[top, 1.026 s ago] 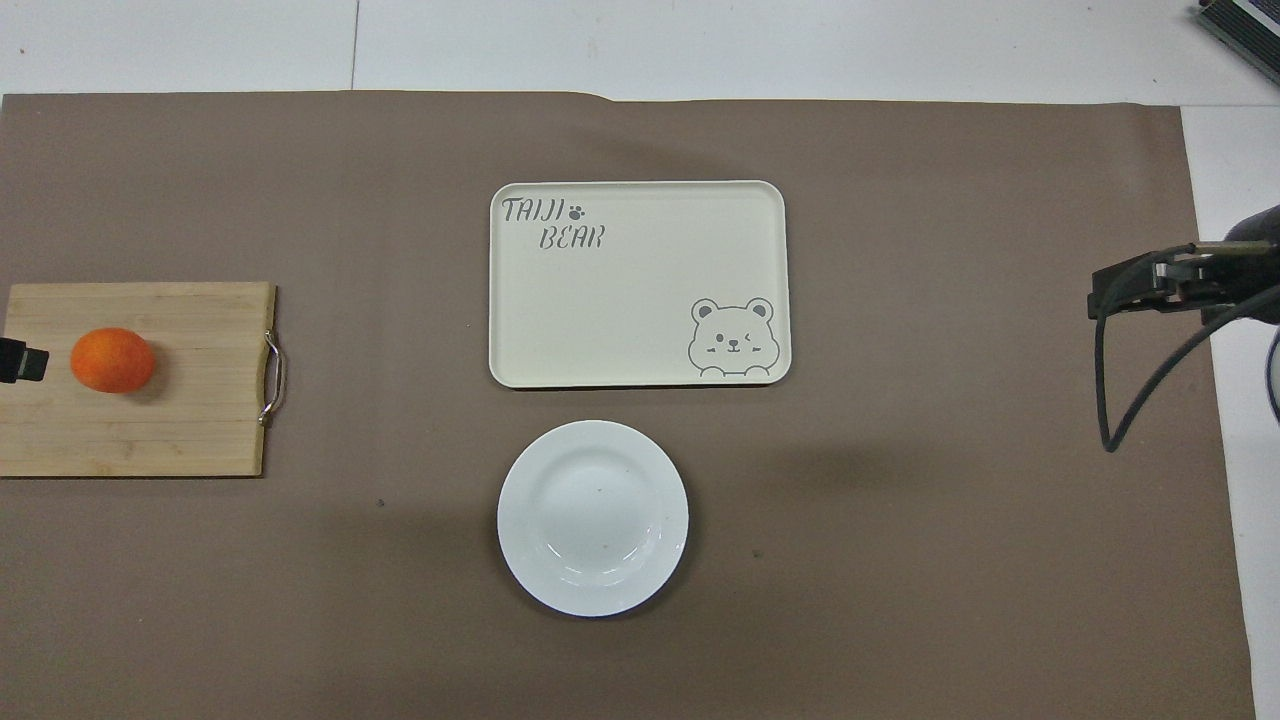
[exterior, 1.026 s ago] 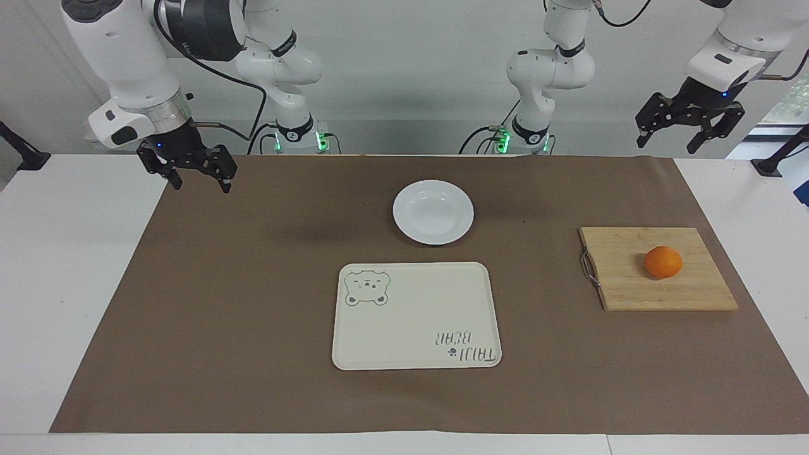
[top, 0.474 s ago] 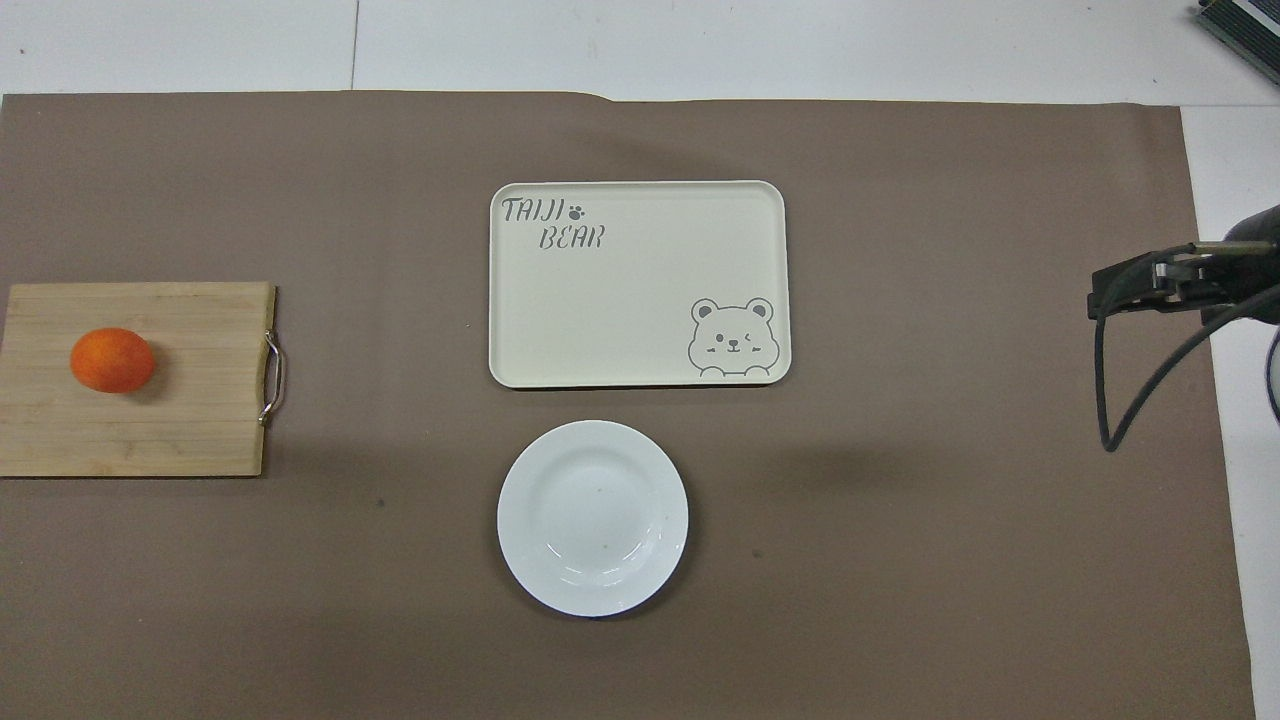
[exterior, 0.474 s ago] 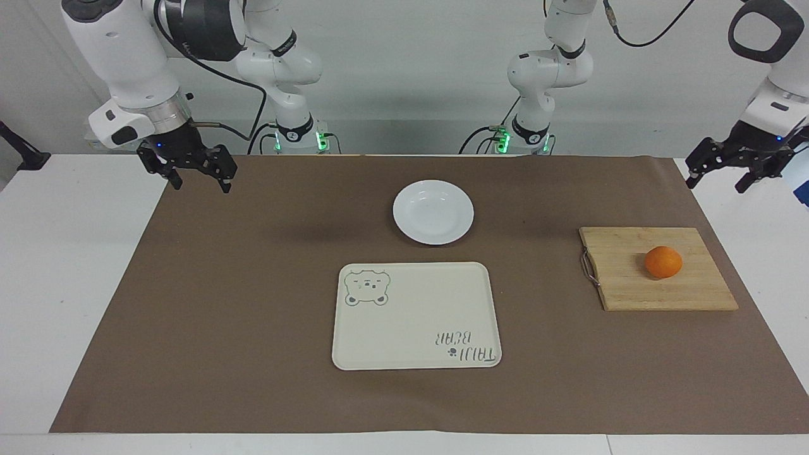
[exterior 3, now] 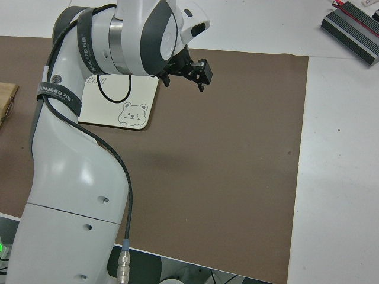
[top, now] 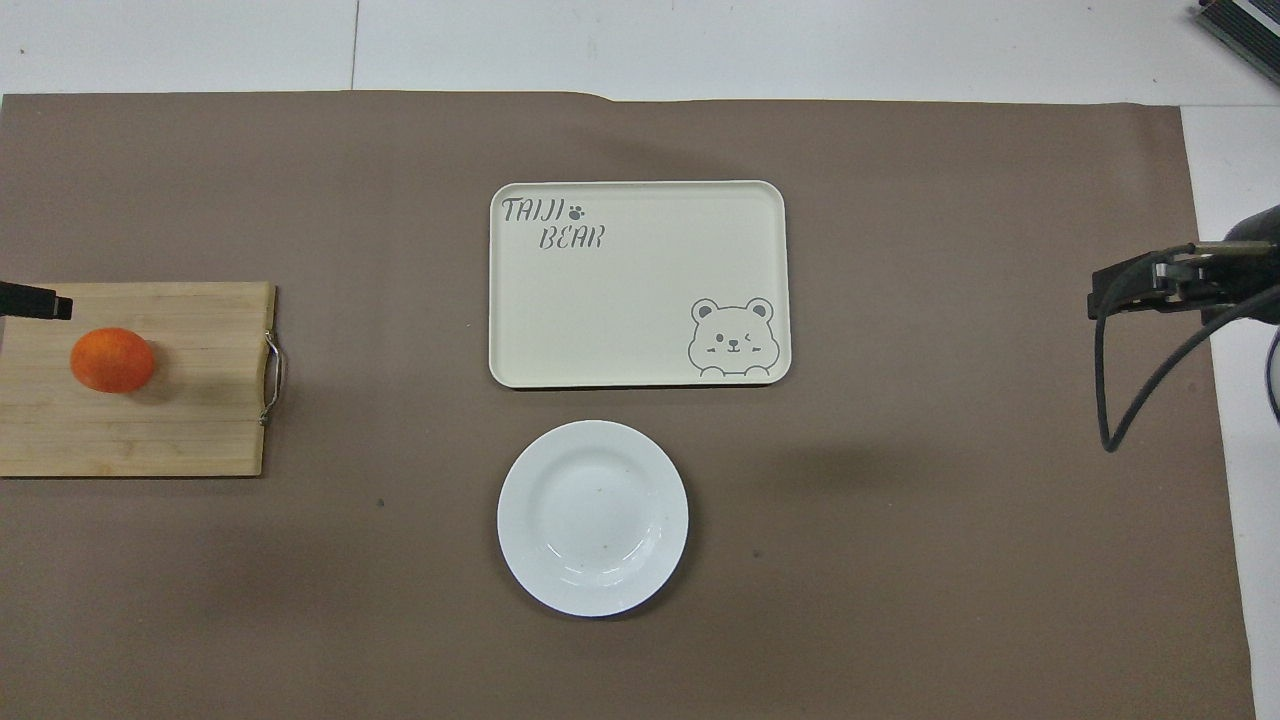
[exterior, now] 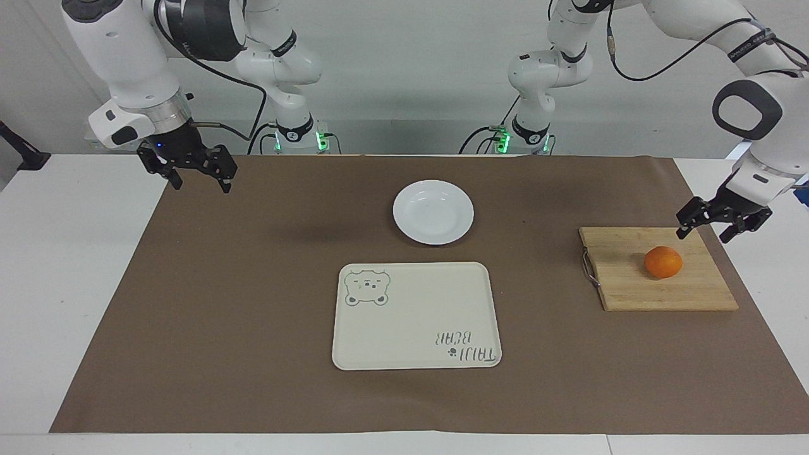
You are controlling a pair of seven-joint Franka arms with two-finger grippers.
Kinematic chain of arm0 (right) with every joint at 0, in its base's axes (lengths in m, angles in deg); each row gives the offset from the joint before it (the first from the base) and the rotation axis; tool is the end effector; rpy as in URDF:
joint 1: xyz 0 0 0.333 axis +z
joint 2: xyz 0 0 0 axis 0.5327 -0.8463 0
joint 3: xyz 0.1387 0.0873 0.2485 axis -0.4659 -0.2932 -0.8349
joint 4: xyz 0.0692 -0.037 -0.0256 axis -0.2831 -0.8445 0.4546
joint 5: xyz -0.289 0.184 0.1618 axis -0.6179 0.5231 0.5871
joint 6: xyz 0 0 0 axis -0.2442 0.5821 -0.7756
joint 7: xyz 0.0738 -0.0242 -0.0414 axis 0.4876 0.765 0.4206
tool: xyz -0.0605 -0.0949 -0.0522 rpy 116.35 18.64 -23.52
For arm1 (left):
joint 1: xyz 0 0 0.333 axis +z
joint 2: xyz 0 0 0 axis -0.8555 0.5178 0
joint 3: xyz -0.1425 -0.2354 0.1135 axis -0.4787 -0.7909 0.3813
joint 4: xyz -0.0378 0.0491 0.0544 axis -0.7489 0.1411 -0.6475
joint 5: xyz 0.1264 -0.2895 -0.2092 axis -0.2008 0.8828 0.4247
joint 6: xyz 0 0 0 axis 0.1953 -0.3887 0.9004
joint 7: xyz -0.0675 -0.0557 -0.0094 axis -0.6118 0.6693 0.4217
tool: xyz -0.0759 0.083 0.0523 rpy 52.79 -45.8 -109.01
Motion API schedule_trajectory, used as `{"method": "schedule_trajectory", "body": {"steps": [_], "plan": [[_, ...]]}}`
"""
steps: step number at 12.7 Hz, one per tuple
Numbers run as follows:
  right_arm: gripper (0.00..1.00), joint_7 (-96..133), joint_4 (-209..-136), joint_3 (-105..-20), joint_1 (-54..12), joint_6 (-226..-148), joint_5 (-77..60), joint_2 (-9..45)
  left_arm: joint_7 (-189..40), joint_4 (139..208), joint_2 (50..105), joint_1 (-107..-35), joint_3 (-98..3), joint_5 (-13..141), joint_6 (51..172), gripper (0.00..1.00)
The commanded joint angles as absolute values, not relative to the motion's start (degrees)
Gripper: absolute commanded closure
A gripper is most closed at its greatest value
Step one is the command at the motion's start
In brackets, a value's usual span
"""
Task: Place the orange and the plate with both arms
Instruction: 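Reach the left gripper down to the orange on the cutting board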
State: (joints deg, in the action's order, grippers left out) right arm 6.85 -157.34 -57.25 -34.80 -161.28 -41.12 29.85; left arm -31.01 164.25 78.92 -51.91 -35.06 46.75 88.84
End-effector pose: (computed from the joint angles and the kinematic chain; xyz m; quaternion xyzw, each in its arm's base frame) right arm 0.5603 -0.0147 0.5721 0.9990 -0.0416 -0.0015 0.0160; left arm 0.5897 0.1559 0.4327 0.9952 -0.0748 0.0524 0.0338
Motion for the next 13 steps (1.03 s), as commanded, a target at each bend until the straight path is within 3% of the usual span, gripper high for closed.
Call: {"method": "schedule_trajectory", "body": {"steps": [1, 6, 12, 13], "plan": [[0.00, 6.0, -157.8, -57.8, -35.5, -160.8, -40.2, 30.5, -27.4, 169.5, 80.6, -50.0, -35.5, 49.2, 96.3, 0.00], [0.00, 6.0, -157.8, -57.8, -35.5, -160.8, -40.2, 30.5, -27.2, 173.9, 82.9, -50.1, -35.5, 50.2, 101.4, 0.00], [0.00, 6.0, -157.8, -57.8, -35.5, -160.8, -40.3, 30.5, -26.9, 177.6, 82.0, -49.9, -35.4, 50.8, 103.9, 0.00], [0.00, 6.0, -157.8, -57.8, -35.5, -160.8, -40.2, 30.5, -27.0, 177.4, 82.1, -49.9, -35.4, 50.8, 103.9, 0.31]]}}
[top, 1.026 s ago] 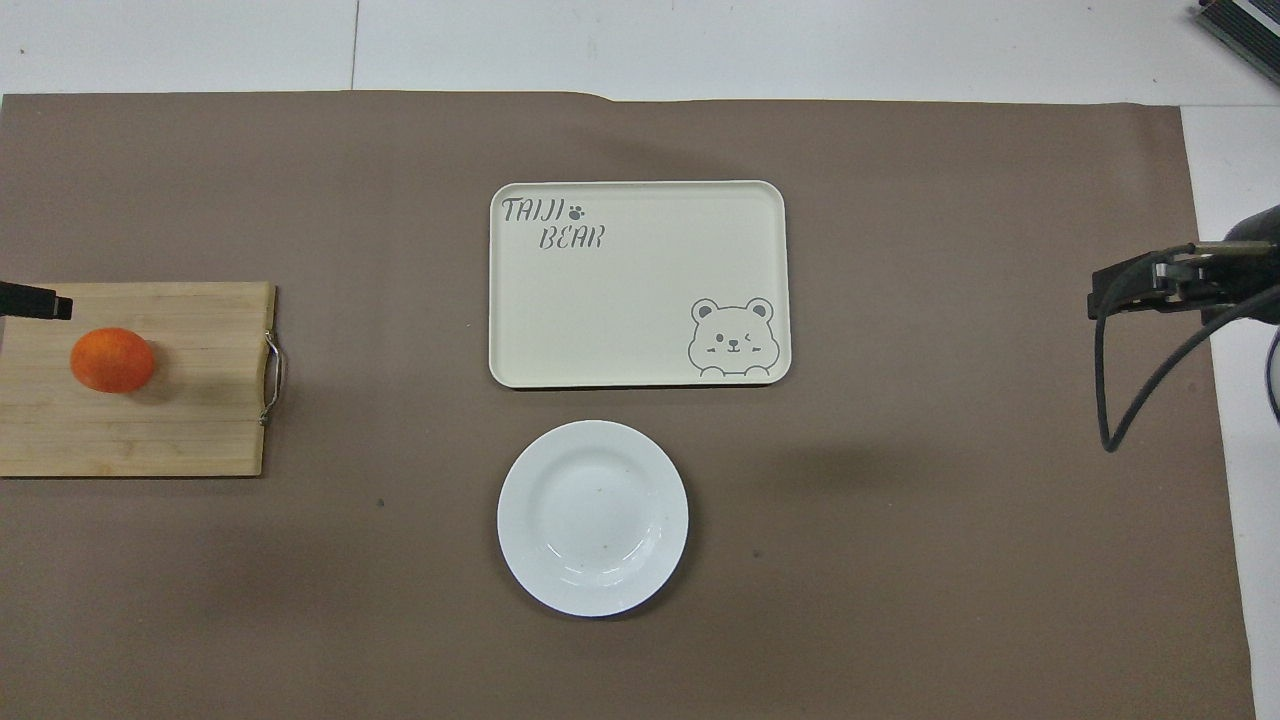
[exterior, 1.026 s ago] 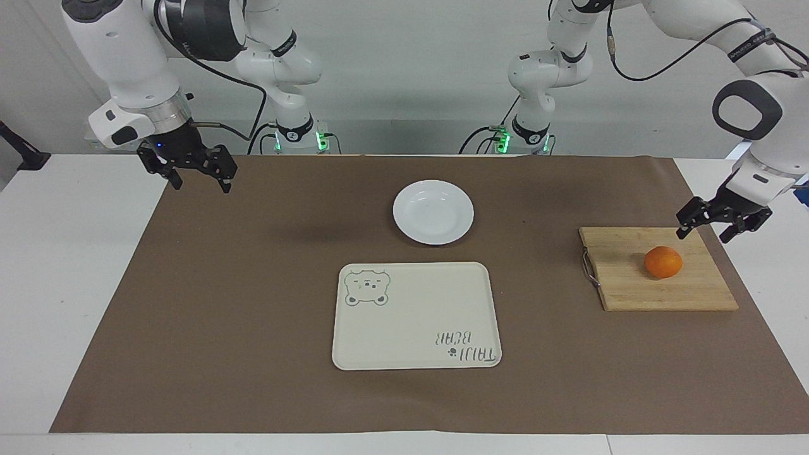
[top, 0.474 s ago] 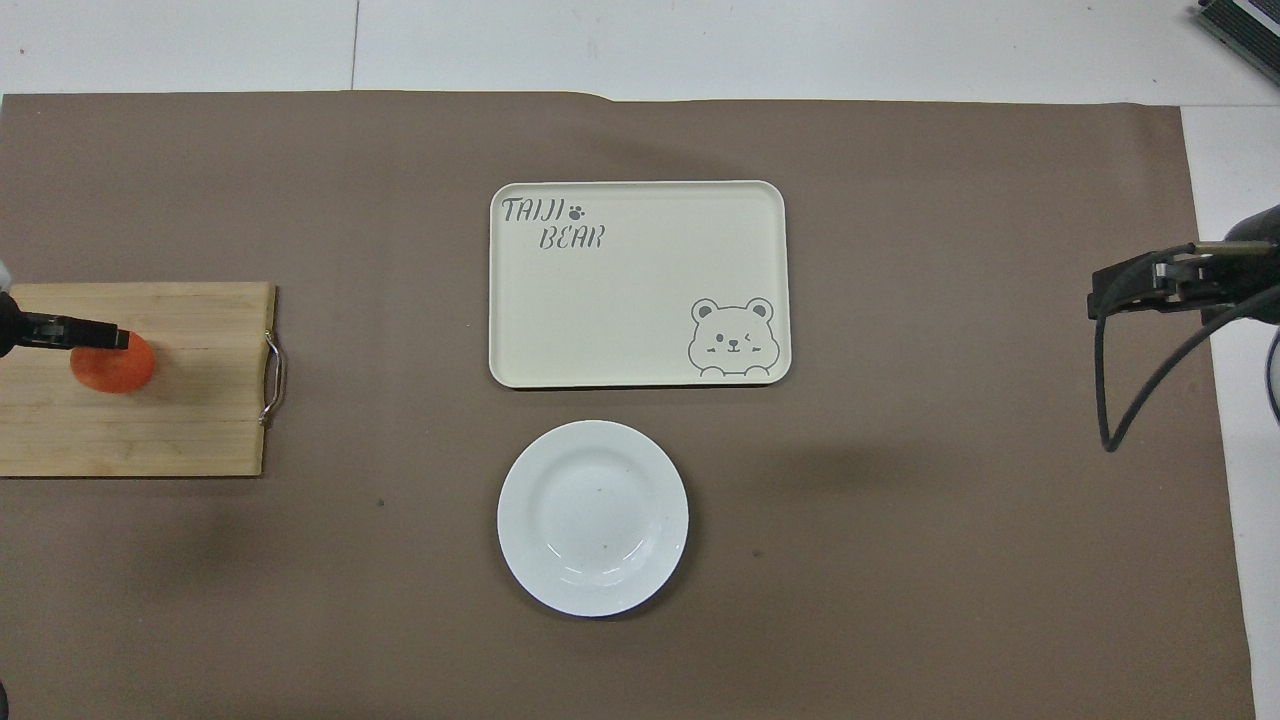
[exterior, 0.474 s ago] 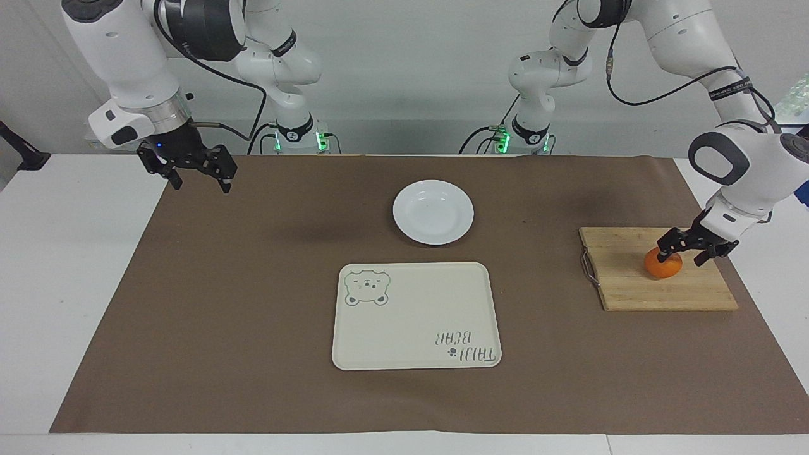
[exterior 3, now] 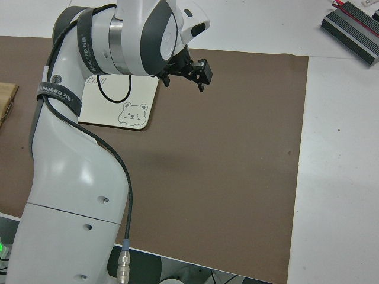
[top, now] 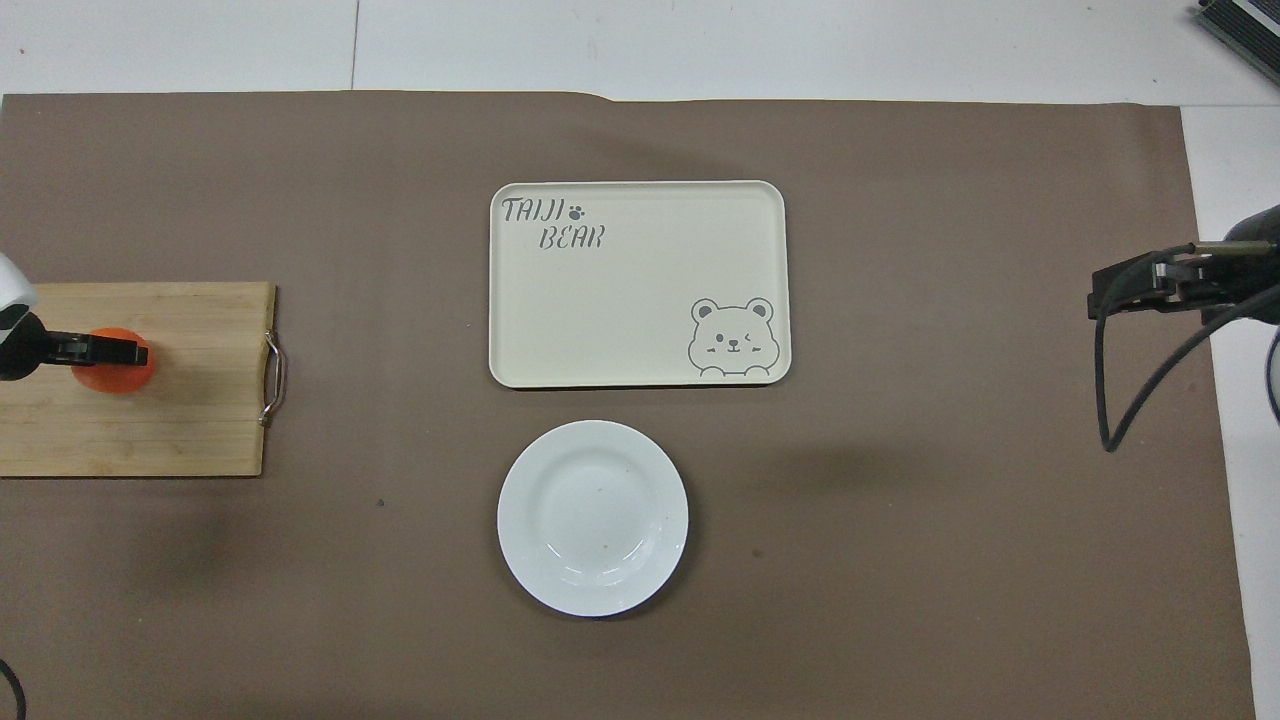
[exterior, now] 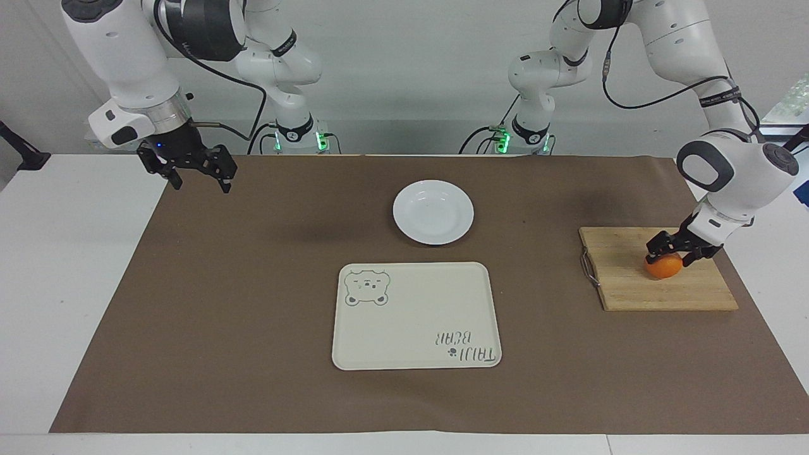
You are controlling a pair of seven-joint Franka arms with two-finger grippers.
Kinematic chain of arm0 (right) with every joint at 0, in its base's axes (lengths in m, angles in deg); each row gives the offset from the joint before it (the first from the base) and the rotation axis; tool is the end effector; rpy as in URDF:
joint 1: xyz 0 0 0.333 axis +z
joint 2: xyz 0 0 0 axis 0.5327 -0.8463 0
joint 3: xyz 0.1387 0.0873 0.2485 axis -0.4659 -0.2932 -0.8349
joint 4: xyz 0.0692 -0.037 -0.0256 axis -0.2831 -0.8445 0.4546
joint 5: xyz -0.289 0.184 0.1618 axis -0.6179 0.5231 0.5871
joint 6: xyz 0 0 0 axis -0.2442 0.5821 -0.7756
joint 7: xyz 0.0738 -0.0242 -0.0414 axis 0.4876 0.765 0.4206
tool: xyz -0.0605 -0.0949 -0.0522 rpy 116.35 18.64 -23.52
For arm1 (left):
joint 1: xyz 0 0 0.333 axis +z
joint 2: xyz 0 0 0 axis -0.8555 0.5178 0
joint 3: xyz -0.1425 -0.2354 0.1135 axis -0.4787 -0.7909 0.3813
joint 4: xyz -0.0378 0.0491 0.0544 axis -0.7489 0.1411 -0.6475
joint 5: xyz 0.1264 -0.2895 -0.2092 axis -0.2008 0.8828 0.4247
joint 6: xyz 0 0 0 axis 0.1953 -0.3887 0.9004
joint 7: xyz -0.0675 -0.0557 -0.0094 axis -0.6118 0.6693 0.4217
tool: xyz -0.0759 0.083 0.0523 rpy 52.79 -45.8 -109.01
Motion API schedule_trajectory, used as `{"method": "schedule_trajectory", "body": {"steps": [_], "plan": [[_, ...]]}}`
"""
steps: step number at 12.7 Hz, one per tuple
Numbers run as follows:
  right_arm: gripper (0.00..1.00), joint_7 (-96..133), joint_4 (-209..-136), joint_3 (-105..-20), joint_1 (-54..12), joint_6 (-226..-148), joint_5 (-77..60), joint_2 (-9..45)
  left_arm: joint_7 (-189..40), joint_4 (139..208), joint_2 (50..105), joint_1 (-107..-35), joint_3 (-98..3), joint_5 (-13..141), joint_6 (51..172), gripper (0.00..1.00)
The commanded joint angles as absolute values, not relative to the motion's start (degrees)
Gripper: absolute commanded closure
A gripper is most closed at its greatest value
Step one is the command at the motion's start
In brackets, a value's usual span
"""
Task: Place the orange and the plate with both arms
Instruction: 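Close the left gripper on the orange and lift it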
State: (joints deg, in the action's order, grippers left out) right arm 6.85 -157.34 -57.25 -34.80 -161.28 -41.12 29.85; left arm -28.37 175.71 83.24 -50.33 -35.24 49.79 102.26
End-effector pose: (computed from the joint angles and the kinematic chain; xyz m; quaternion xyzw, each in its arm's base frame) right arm 0.5603 -0.0147 0.5721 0.9990 -0.0416 -0.0015 0.0160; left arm 0.5704 0.1705 0.3185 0.9968 -0.0545 0.0382 0.0451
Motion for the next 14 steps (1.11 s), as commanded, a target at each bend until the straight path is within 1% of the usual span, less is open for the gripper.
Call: {"method": "schedule_trajectory", "body": {"steps": [1, 2, 3, 5, 8, 12, 14], "plan": [[0.00, 6.0, -157.8, -57.8, -35.5, -160.8, -40.3, 30.6, -27.0, 177.2, 82.1, -49.8, -35.4, 50.8, 103.8, 0.69], [0.00, 6.0, -157.8, -57.9, -35.5, -160.8, -40.2, 30.5, -26.9, 177.0, 82.1, -49.8, -35.4, 50.8, 103.7, 0.88], [0.00, 6.0, -157.8, -57.8, -35.5, -160.8, -40.2, 30.5, -26.9, 176.7, 82.0, -50.0, -35.4, 50.8, 103.7, 0.99], [0.00, 6.0, -157.8, -57.9, -35.5, -160.8, -40.2, 30.5, -26.8, 176.0, 80.6, -50.3, -35.3, 50.7, 103.1, 1.00], [0.00, 6.0, -157.8, -57.8, -35.5, -160.8, -40.2, 30.5, -27.5, 176.6, 76.0, -53.5, -35.5, 50.6, 102.4, 1.00], [0.00, 6.0, -157.8, -57.8, -35.5, -160.8, -40.2, 30.5, -29.0, 176.9, 68.9, -57.5, -35.5, 50.5, 91.6, 1.00], [0.00, 6.0, -157.8, -57.8, -35.5, -160.8, -40.2, 30.5, -36.0, 176.9, 67.4, -62.5, -35.6, 50.0, 88.6, 1.00]]}}
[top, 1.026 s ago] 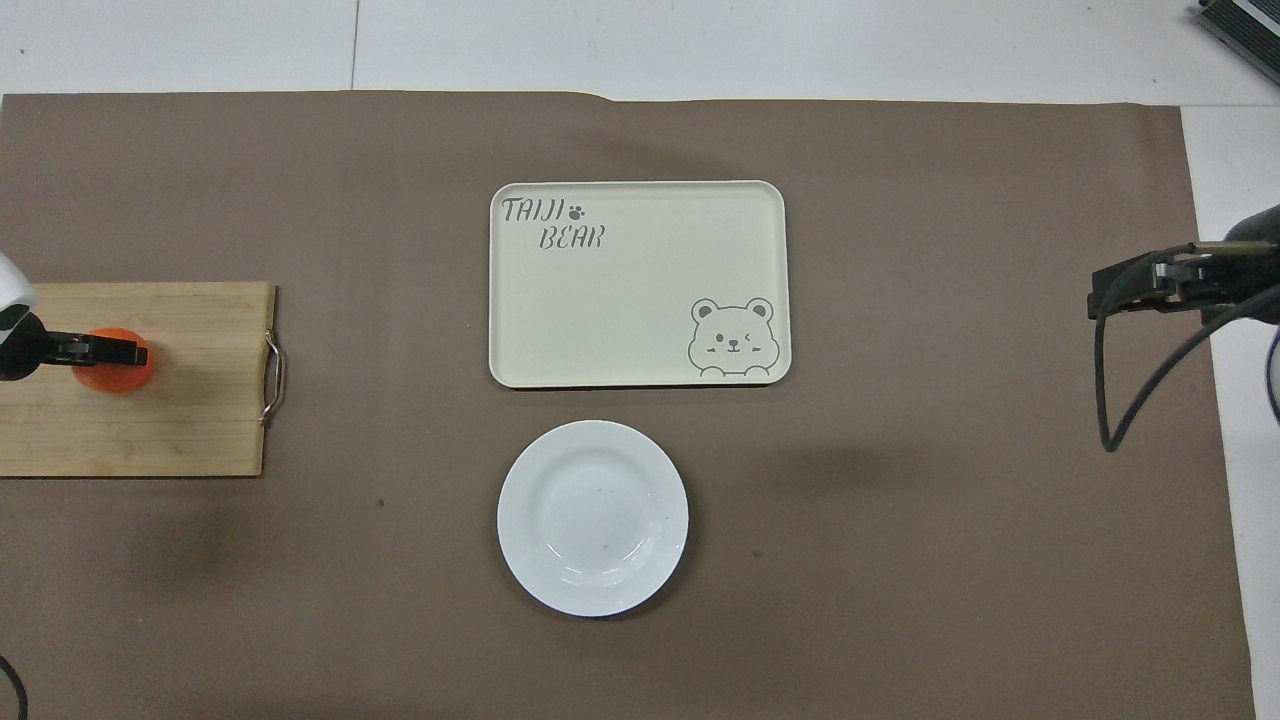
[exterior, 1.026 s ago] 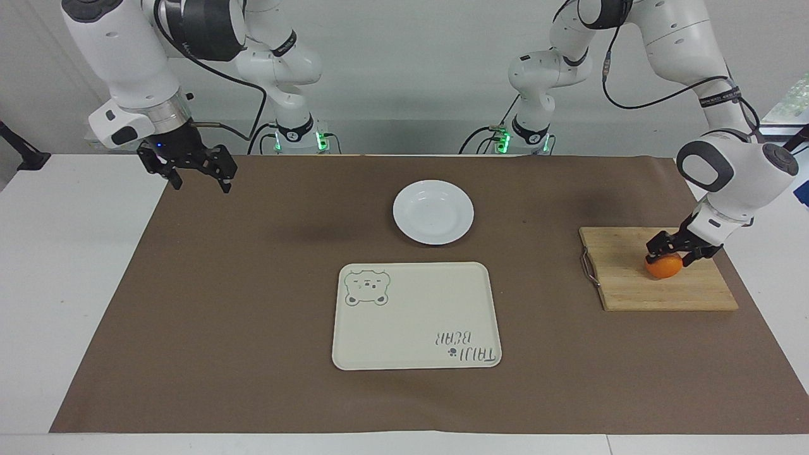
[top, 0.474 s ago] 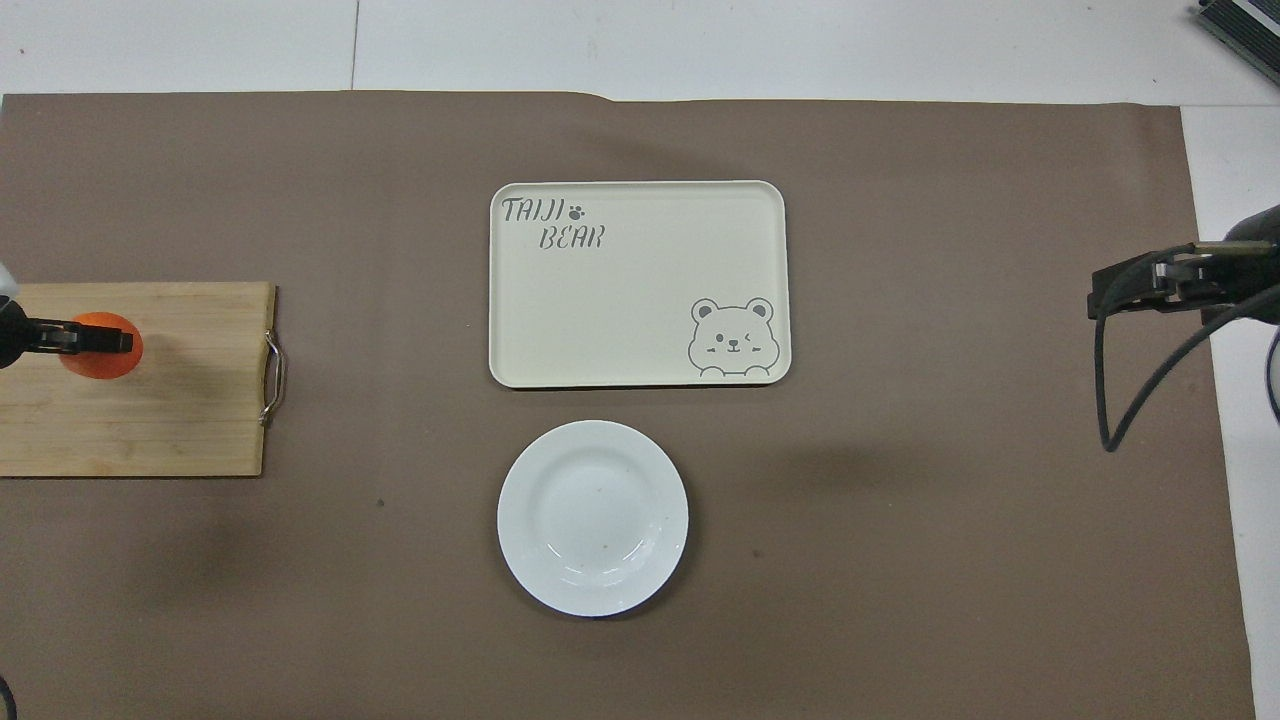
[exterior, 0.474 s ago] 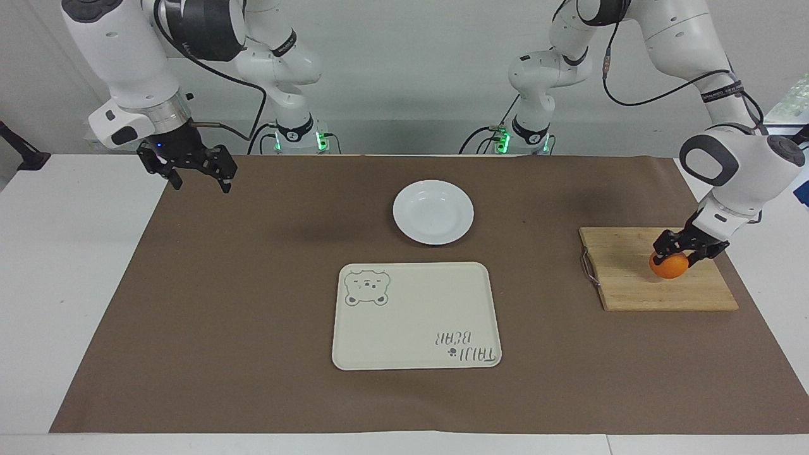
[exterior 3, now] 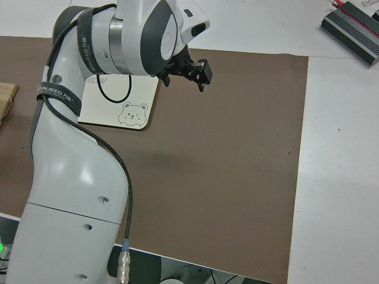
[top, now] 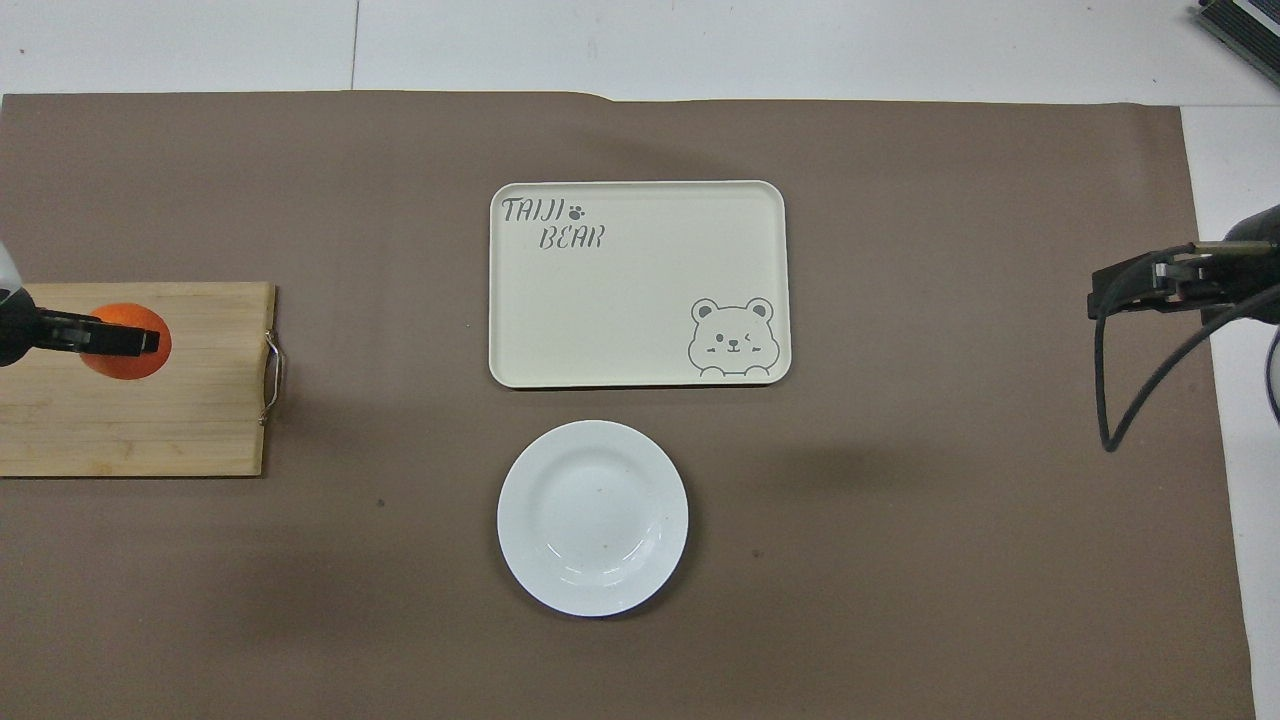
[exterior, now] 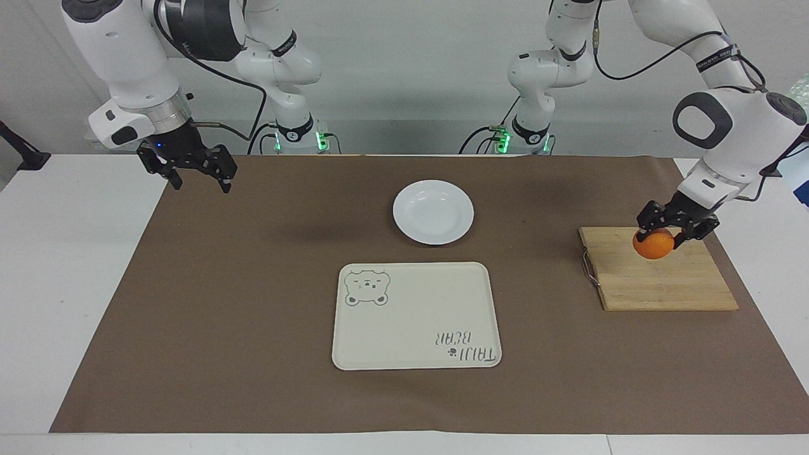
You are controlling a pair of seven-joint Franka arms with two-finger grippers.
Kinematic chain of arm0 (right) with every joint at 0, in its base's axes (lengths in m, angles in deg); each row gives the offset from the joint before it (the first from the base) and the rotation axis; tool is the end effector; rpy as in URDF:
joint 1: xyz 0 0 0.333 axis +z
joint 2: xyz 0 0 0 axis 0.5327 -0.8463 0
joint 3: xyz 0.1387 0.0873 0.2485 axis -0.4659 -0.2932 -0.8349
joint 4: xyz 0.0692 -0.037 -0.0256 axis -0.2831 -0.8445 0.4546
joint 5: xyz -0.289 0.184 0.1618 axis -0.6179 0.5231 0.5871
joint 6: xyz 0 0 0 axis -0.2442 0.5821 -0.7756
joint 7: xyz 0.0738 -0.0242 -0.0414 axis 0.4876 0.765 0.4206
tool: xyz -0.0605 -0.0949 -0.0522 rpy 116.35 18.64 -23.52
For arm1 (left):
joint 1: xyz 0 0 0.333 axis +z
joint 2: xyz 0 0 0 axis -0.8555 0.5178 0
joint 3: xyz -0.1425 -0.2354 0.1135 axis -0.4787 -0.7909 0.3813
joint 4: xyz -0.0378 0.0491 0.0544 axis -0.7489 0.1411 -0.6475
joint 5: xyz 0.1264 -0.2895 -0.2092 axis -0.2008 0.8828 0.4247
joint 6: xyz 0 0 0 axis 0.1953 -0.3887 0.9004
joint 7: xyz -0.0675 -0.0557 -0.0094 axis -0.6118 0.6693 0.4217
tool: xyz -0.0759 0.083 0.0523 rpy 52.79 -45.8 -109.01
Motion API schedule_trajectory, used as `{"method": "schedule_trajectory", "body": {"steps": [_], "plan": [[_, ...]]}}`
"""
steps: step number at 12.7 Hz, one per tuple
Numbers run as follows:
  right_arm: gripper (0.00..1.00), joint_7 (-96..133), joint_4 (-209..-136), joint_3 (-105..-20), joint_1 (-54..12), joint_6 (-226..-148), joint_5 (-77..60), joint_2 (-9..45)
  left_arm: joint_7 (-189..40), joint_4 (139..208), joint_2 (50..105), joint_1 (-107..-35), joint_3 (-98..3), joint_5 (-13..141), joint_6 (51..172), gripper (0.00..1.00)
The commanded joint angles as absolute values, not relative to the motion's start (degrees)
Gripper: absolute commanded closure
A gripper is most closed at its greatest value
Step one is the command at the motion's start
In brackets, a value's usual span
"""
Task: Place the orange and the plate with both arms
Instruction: 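Close the left gripper on the orange and lift it, then carry the orange with the left gripper over the white plate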
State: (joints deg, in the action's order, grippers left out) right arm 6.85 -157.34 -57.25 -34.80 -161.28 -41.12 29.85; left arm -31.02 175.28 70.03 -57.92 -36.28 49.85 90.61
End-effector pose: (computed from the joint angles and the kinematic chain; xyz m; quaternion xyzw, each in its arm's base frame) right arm 0.5603 -0.0147 0.5721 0.9990 -0.0416 -0.0015 0.0160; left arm 0.5580 0.0744 0.4359 0.9883 -0.1211 0.0573 0.0728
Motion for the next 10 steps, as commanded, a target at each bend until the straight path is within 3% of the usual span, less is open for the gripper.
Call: {"method": "schedule_trajectory", "body": {"steps": [1, 6, 10], "plan": [[0.00, 6.0, -157.8, -57.8, -35.5, -160.8, -40.2, 30.5, -42.2, 176.8, 67.5, -64.9, -35.6, 50.0, 88.2, 1.00], [0.00, 5.9, -157.8, -57.8, -35.5, -160.8, -40.2, 30.5, -67.5, 177.4, 66.3, -82.1, -36.0, 50.0, 86.0, 1.00], [0.00, 6.0, -157.8, -57.8, -35.5, -160.8, -40.2, 30.5, -75.8, 181.8, 62.6, -93.2, -36.2, 50.0, 86.1, 1.00]]}}
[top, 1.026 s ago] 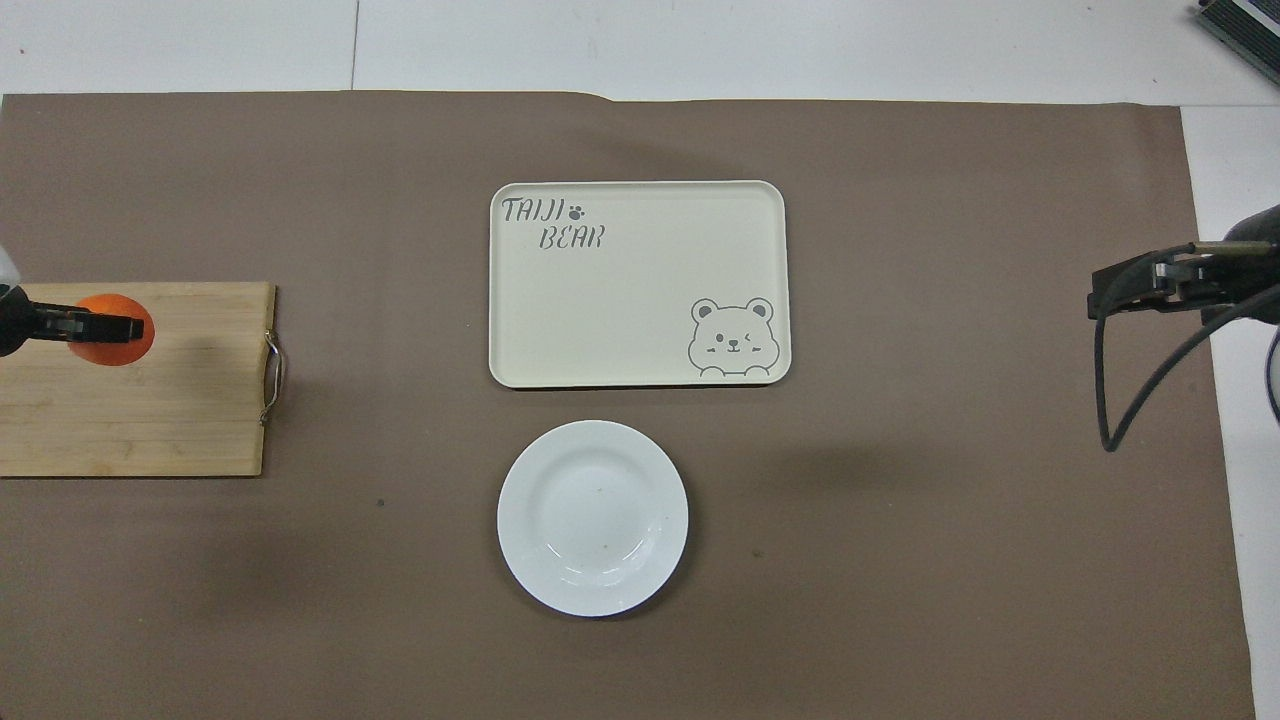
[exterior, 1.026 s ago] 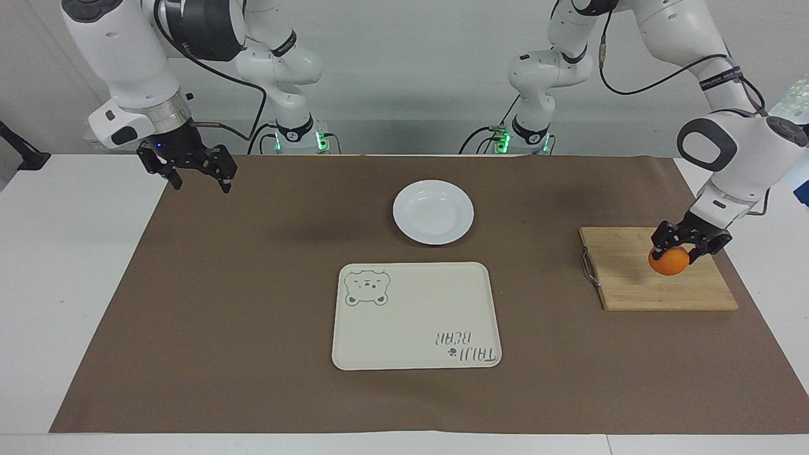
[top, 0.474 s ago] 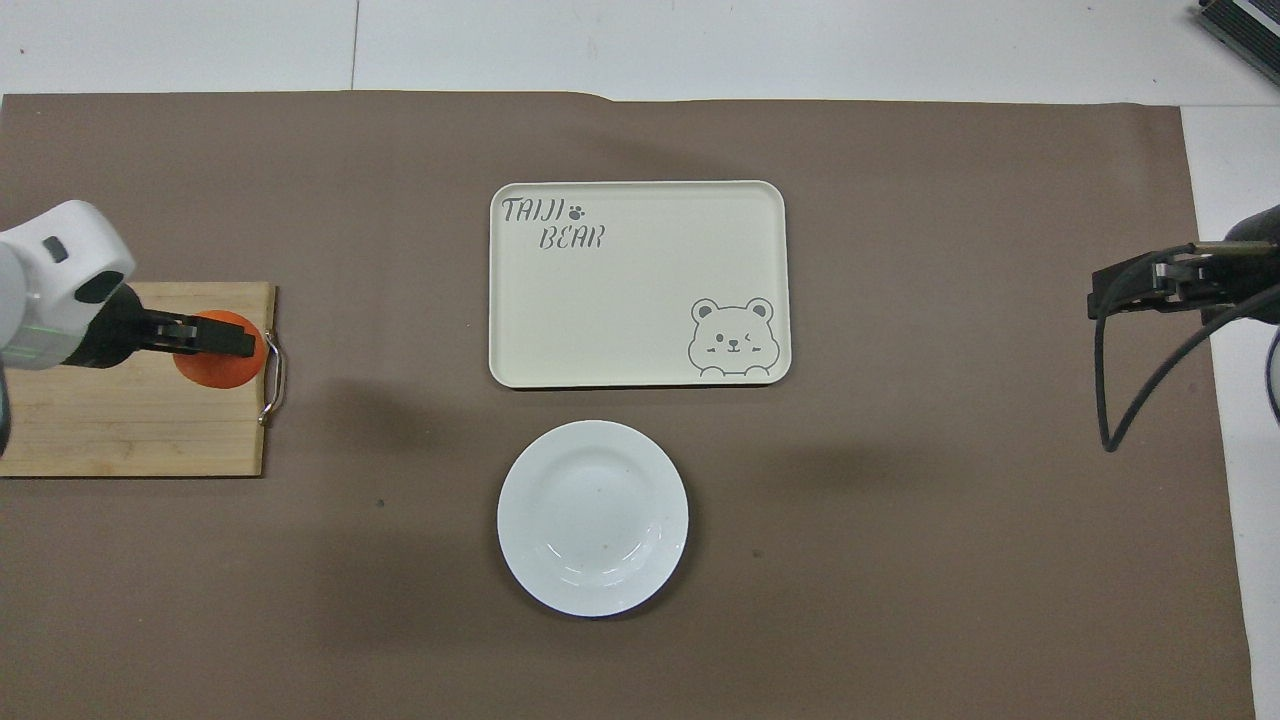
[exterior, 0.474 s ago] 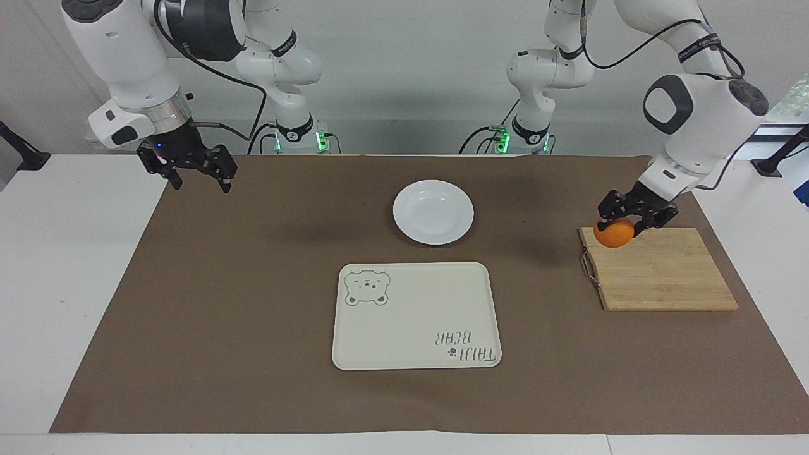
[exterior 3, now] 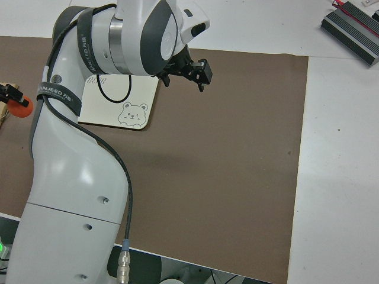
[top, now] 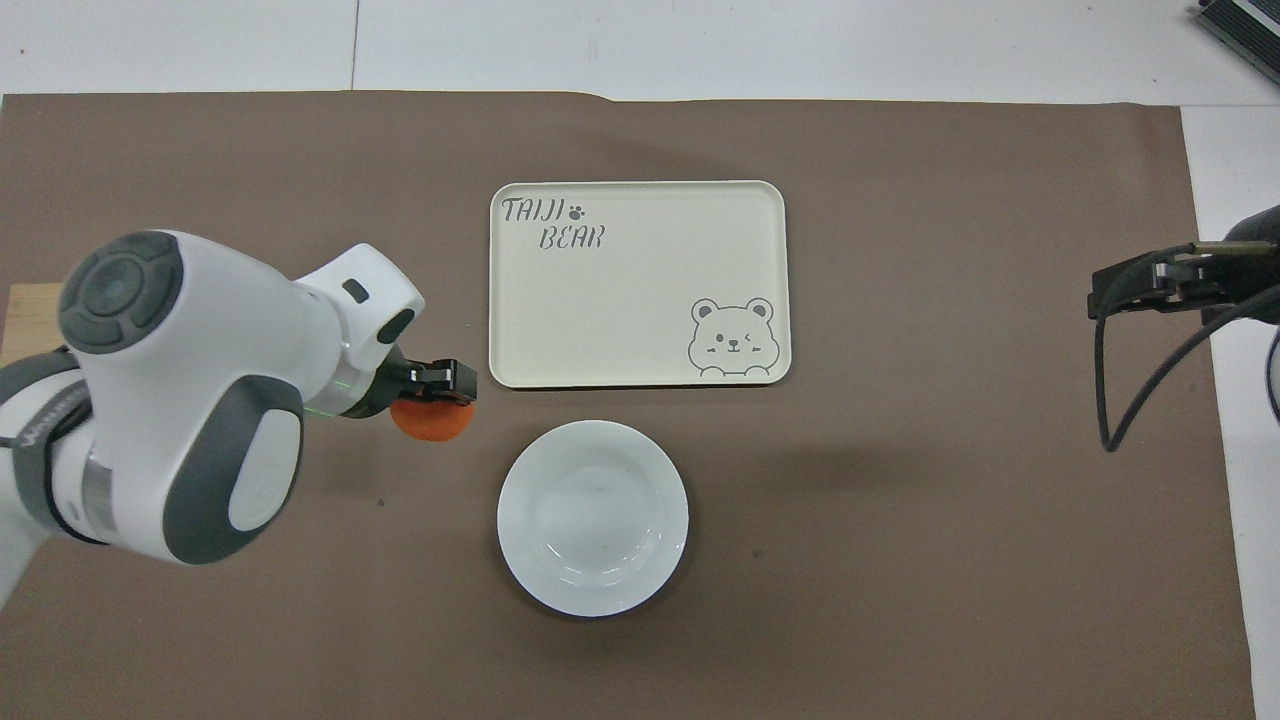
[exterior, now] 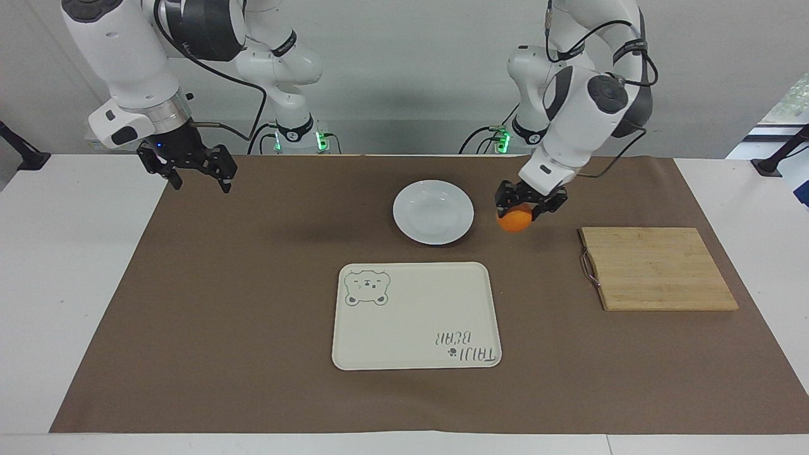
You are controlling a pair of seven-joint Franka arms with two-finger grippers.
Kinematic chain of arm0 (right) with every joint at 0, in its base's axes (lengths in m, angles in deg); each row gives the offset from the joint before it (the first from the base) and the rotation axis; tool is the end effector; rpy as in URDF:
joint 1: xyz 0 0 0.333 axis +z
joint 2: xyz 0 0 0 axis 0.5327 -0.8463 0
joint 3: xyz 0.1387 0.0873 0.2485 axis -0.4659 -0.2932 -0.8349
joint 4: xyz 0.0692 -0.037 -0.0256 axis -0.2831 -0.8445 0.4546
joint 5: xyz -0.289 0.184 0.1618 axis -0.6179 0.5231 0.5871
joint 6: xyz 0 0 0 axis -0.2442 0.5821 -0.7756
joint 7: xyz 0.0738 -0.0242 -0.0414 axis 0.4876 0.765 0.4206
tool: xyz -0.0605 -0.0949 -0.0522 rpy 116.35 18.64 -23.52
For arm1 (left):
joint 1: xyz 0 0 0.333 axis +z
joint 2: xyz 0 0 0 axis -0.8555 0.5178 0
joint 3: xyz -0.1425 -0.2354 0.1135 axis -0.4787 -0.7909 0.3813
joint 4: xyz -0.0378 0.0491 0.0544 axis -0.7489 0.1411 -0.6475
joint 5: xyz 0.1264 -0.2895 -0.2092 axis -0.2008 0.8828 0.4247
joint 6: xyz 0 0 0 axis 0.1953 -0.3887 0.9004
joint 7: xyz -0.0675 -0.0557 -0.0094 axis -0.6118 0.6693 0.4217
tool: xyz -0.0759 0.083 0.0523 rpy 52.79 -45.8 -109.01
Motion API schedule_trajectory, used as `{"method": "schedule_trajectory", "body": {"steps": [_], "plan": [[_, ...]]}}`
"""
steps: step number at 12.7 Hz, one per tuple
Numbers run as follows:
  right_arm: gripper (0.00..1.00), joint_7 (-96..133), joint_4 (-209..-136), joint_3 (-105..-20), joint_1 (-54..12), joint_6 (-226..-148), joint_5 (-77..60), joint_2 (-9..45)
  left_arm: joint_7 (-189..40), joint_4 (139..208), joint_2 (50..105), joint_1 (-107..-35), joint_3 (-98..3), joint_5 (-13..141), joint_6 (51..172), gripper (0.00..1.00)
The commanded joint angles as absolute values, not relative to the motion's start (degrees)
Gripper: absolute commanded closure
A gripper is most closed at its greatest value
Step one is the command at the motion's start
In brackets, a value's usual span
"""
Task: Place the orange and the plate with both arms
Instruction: 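Carry the orange with the left gripper over the white plate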
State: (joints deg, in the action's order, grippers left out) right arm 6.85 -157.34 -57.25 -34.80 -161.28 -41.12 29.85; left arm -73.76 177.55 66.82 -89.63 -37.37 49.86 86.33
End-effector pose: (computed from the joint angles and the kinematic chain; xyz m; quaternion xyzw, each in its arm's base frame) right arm 0.5603 -0.0147 0.5721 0.9990 -0.0416 -0.0015 0.0160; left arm 0.4884 -0.2318 0.4415 0.9949 -0.0389 -0.0290 0.0884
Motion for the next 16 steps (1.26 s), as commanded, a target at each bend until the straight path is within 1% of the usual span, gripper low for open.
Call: {"method": "schedule_trajectory", "body": {"steps": [1, 2, 4, 7, 10, 13, 15, 16], "plan": [[0.00, 6.0, -157.8, -57.8, -35.5, -160.8, -40.2, 30.5, -76.8, 183.2, 61.9, -95.6, -36.2, 50.0, 86.2, 1.00], [0.00, 6.0, -157.8, -57.8, -35.5, -160.8, -40.2, 30.5, -77.8, 184.5, 61.8, -98.2, -36.2, 50.0, 86.7, 1.00], [0.00, 6.0, -157.8, -57.8, -35.5, -160.8, -40.2, 30.5, -79.1, 185.4, 62.9, -100.6, -36.2, 50.0, 88.3, 1.00], [0.00, 6.0, -157.8, -57.8, -35.5, -160.8, -40.2, 30.5, -83.1, 190.9, 64.2, -104.9, -36.2, 50.0, 99.4, 1.00], [0.00, 6.0, -157.8, -57.8, -35.5, -160.8, -40.2, 30.5, -85.3, 191.4, 68.1, -108.5, -36.2, 50.0, 103.2, 1.00], [0.00, 5.9, -157.8, -57.7, -35.5, -160.4, -40.3, 30.6, -85.8, 191.9, 71.5, -109.0, -36.3, 50.0, 107.2, 1.00], [0.00, 6.0, -157.8, -57.9, -35.5, -160.2, -40.3, 30.6, -85.9, 192.9, 71.3, -109.4, -36.3, 50.0, 107.0, 0.99], [0.00, 5.9, -157.8, -58.0, -35.3, -160.2, -40.3, 30.6, -85.9, 193.6, 71.0, -109.4, -36.3, 50.0, 107.0, 0.95]]}}
